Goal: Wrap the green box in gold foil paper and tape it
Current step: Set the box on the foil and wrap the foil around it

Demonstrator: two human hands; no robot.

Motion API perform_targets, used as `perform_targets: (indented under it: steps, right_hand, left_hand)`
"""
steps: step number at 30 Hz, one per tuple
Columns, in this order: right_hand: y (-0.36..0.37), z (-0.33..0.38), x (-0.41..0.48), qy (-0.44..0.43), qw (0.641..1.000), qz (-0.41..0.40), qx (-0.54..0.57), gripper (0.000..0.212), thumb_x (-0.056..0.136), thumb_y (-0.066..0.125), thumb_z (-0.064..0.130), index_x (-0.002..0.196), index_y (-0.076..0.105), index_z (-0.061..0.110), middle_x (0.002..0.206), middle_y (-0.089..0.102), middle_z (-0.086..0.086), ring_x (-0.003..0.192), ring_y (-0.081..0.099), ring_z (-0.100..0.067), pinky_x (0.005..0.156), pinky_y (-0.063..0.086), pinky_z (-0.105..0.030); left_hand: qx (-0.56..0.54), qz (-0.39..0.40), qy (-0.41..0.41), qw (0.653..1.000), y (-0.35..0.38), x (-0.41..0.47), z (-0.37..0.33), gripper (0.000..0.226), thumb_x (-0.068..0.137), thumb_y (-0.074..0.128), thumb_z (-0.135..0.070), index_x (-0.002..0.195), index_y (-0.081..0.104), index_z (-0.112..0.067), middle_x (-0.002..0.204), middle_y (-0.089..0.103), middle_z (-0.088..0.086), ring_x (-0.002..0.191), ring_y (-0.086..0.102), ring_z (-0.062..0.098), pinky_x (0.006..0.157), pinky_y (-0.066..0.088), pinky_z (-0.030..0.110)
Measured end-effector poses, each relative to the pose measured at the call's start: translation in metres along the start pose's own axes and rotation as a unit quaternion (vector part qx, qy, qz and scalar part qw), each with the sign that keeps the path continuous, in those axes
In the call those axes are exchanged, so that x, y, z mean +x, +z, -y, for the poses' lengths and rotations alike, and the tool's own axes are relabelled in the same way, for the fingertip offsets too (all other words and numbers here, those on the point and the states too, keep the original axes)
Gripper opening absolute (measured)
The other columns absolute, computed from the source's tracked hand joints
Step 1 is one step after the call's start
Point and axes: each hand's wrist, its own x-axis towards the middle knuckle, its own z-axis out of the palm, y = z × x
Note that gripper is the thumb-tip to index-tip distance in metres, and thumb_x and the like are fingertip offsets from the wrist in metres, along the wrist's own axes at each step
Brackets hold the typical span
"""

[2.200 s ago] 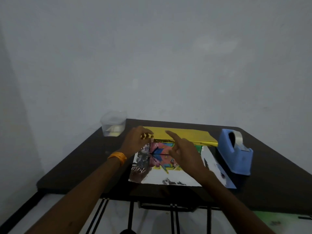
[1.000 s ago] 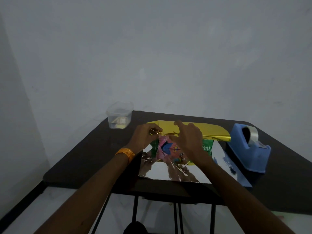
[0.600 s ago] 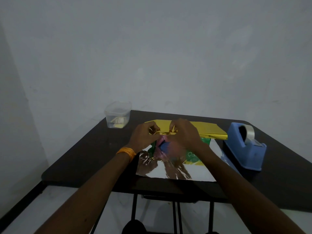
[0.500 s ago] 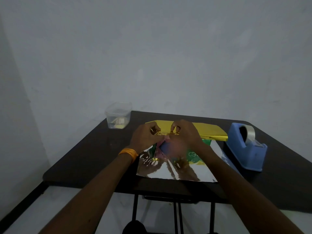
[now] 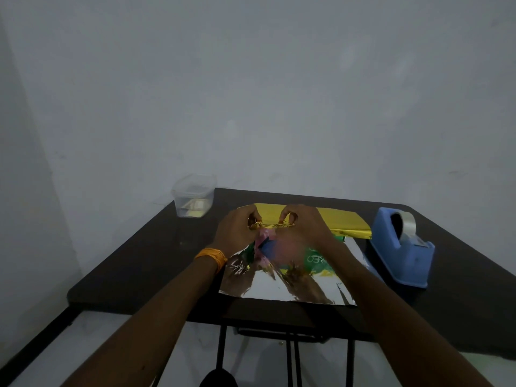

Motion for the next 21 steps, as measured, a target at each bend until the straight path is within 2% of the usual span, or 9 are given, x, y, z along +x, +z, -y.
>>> perform_targets:
  steps: [3,7,10,13,17,21]
  right_hand:
    - [0.004,0.004,-0.001,0.006,1.0,-0.008,-0.012,0.031,0.069,0.086,0.031,0.086,0.063,0.02,0.074,0.053,0.005,0.062,0.042,-0.005,0.053,0.029,-0.024]
    - [-0.006,-0.002,0.0,0.011,0.998,0.029,0.049,0.031,0.062,0.085,0.007,0.088,0.069,0.014,0.071,0.054,0.004,0.061,0.044,-0.008,0.052,0.032,-0.025]
    - [-0.012,-0.007,-0.001,0.024,0.994,0.052,0.091,0.044,0.058,0.084,0.0,0.097,0.069,0.01,0.074,0.055,0.004,0.059,0.045,-0.006,0.049,0.035,-0.019]
    - [-0.011,-0.009,0.0,0.02,0.994,0.055,0.097,0.049,0.058,0.089,0.006,0.102,0.068,0.012,0.075,0.055,0.004,0.059,0.045,-0.005,0.047,0.034,-0.016]
    - [-0.004,-0.007,0.003,0.007,0.998,0.033,0.061,0.04,0.063,0.089,0.019,0.096,0.069,0.015,0.074,0.056,0.004,0.06,0.044,-0.007,0.051,0.033,-0.022]
    - [-0.004,-0.009,0.003,-0.004,0.997,0.033,0.074,0.041,0.063,0.088,0.009,0.098,0.068,0.013,0.074,0.057,0.001,0.062,0.047,-0.011,0.054,0.037,-0.025]
  left_hand:
    - [0.004,0.004,0.02,1.0,0.0,-0.001,-0.001,0.026,0.073,0.079,-0.012,0.084,0.057,-0.019,0.087,0.066,-0.002,0.078,0.061,0.019,0.062,0.054,0.037]
    - [0.003,0.031,0.01,0.999,-0.001,0.001,0.003,0.034,0.071,0.08,-0.018,0.091,0.054,-0.025,0.087,0.064,-0.005,0.078,0.061,0.016,0.063,0.056,0.042]
    - [0.068,0.064,0.027,0.995,-0.003,-0.003,0.007,0.055,0.068,0.08,-0.035,0.114,0.05,-0.033,0.102,0.062,-0.008,0.089,0.06,0.014,0.072,0.057,0.039]
    - [0.085,0.019,0.012,0.996,-0.008,-0.003,0.008,0.07,0.068,0.077,-0.042,0.129,0.045,-0.029,0.104,0.058,-0.007,0.09,0.056,0.015,0.072,0.052,0.032]
    - [0.058,-0.017,0.009,0.998,-0.009,0.007,-0.001,0.067,0.07,0.077,-0.029,0.13,0.048,-0.023,0.104,0.056,-0.005,0.093,0.056,0.016,0.07,0.049,0.029]
    - [0.05,0.026,0.078,0.995,-0.002,0.019,-0.01,0.058,0.066,0.074,-0.044,0.118,0.06,-0.021,0.104,0.056,-0.004,0.096,0.049,0.012,0.081,0.045,0.032]
